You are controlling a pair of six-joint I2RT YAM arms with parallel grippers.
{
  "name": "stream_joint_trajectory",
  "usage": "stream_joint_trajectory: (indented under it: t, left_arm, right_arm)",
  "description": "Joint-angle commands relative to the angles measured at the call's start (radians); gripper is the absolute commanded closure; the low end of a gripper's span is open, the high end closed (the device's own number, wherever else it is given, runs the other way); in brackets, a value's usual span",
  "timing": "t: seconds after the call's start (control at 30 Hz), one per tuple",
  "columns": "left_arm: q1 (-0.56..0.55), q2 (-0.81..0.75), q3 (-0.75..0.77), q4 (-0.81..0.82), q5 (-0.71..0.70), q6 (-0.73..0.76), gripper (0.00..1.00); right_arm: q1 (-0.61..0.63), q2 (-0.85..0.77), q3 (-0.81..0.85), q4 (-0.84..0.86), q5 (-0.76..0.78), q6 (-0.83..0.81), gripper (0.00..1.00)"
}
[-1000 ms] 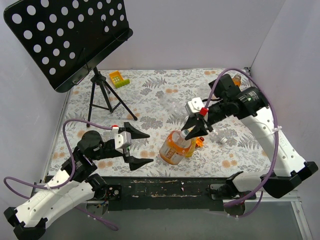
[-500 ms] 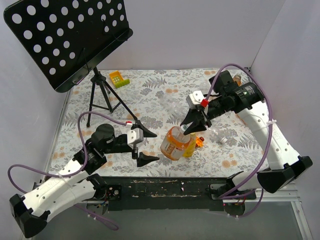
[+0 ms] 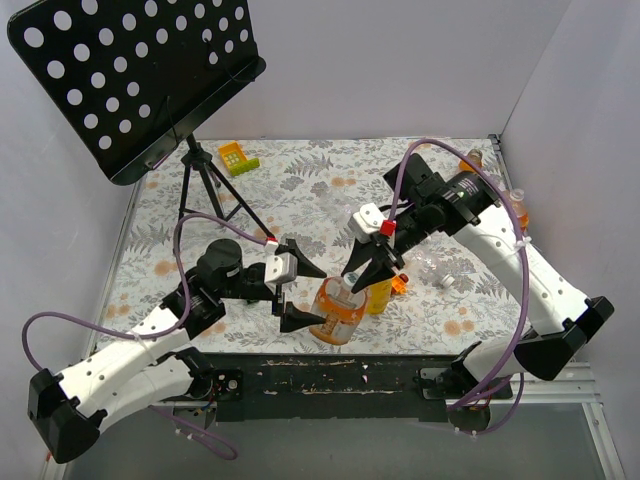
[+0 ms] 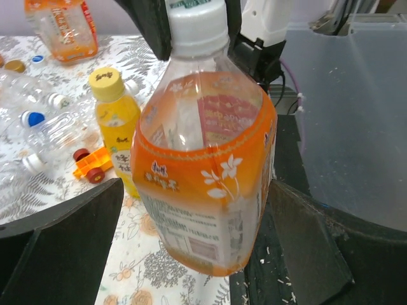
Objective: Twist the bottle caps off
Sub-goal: Pick up the plastic bottle at the center of the board.
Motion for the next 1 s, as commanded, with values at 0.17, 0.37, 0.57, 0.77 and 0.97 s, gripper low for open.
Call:
stream_joint_trajectory:
  t: [0.17, 0.37, 0.57, 0.77, 0.97]
  left_arm:
    - [0.009, 0.084, -0.007, 0.175, 0.192, -0.120, 0.02]
    - [0.011, 0.134, -0.019, 0.204, 0.283, -0.173, 0.02]
    - [0.011, 0.139, -0.087, 0.342, 0.307, -0.258, 0.02]
    - [0.011, 0.165, -0.108, 0.385, 0.307, -0.266, 0.02]
    - [0.011, 0.203, -0.098, 0.425, 0.324, -0.264, 0.02]
  right_arm:
    - [0.077, 0.019, 0.093, 0.025, -0.089, -0.007, 0.99]
    - [0.075, 0.017, 0.129, 0.025, -0.070, -0.001, 0.99]
    - [0.077, 0.011, 0.134, 0.026, -0.063, -0.001, 0.99]
    - [0.075, 0.017, 0.162, 0.026, -0.034, 0.006, 0.99]
    - [0.071, 0.052, 0.183, 0.028, -0.012, 0.005, 0.99]
